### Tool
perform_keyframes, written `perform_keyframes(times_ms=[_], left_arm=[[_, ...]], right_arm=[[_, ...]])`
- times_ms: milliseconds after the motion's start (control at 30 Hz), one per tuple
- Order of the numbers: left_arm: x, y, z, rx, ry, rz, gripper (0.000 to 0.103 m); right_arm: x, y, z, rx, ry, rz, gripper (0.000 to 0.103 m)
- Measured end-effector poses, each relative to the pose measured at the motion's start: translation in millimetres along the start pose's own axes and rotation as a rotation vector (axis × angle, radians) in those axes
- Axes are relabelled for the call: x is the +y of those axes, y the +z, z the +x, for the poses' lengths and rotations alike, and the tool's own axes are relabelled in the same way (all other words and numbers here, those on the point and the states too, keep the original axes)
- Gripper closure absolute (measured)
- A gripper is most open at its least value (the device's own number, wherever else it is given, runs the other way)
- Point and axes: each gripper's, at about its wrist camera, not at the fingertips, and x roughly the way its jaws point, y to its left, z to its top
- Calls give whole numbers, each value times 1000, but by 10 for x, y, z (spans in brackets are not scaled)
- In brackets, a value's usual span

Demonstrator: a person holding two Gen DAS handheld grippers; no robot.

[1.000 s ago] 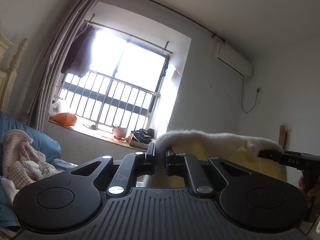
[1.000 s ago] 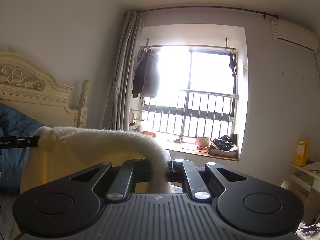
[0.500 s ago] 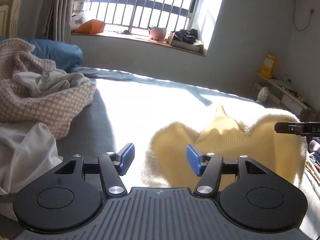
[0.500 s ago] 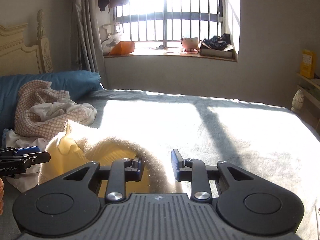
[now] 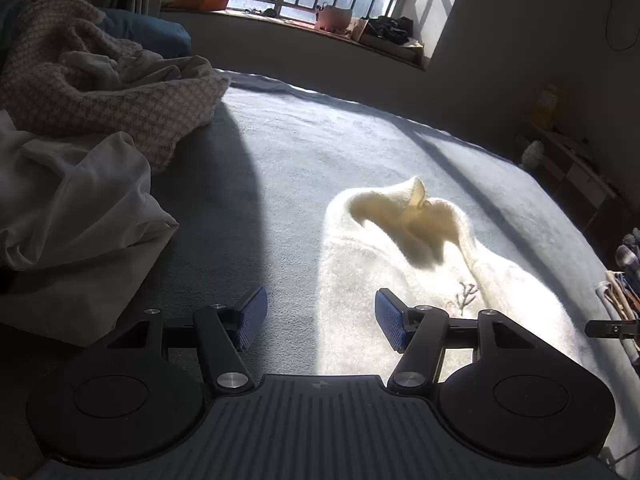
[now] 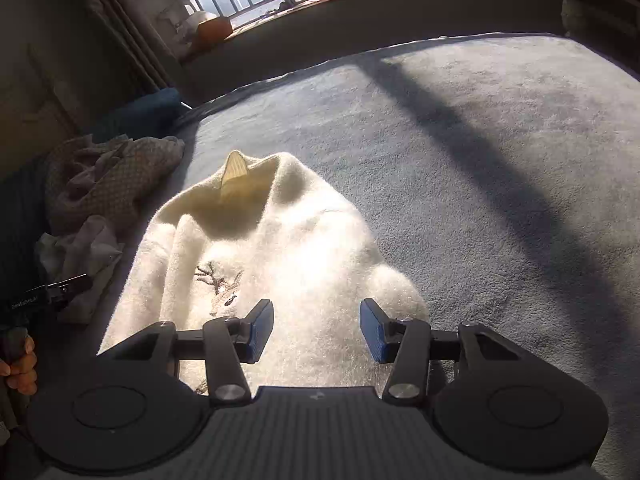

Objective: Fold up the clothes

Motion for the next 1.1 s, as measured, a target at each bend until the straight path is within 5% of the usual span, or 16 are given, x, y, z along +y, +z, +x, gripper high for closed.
perform_keyframes(times_ms=[267,367,467,633,767,1033,1100], left_arm=[[-249,-529,-923,92,-66,84,43],[-417,-666,-1128,130,-101,154,43],[-563,-851,-1231,183,-150,201,42],[-875,-1173,-1178,222,-173,334,42],[-1080,-1431,-1171,243,-209,464,28],[-1127,-1869,-995,278,-34,562,29],[-1067,-1849,-1025,258,-27,522,40]], right_arm=[[470,-690,-388,188,506,-236,53],[581,-747,-543,206,601,-274,52],[545,-784,-589,178,541,-226,51],[409,-910,-429,149,284,-109,50],[380,-1081,-345,170,212,-27,50],[540,-1282,-380,146,131,-34,46],[561,-1268,-368,150,114,-27,46]])
